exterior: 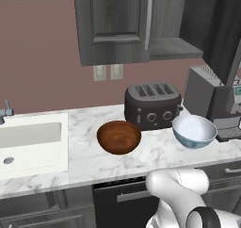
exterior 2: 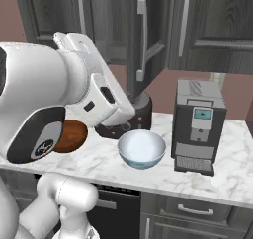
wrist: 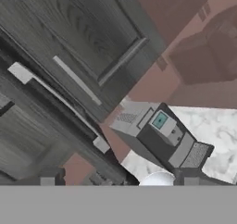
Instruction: Open the cabinet. Pick the bowls from the counter and place them in the cabinet. Then close the cabinet.
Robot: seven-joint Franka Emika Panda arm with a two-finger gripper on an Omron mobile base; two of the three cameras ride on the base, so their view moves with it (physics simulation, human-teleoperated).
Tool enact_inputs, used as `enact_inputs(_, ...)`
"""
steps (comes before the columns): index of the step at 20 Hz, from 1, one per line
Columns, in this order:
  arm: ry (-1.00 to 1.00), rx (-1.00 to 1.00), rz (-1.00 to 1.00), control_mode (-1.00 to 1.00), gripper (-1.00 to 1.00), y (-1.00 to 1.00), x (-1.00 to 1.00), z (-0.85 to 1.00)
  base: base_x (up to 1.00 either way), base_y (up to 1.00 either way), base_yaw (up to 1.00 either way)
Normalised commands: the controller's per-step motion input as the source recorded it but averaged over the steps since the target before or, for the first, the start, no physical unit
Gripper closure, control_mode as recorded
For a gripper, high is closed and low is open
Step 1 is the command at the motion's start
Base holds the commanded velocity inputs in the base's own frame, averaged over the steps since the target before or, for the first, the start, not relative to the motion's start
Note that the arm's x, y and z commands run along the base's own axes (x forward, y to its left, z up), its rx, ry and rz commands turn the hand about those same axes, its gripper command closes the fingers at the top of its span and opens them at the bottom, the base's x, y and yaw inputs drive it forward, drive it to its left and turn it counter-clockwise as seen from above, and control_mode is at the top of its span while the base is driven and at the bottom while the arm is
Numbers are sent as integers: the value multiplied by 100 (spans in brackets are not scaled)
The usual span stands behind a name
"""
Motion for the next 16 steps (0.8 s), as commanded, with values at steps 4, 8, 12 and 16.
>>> enact_inputs(4,-20,0,0,-100,-100,62,-38,6,0,0,0)
enact_inputs(8,-12,0,0,-100,-100,95,1,0,0,0,0)
enact_inputs(12,-4,0,0,-100,-100,95,21,0,0,0,0)
enact_inputs(16,0,0,0,-100,-100,71,42,-1,0,0,0)
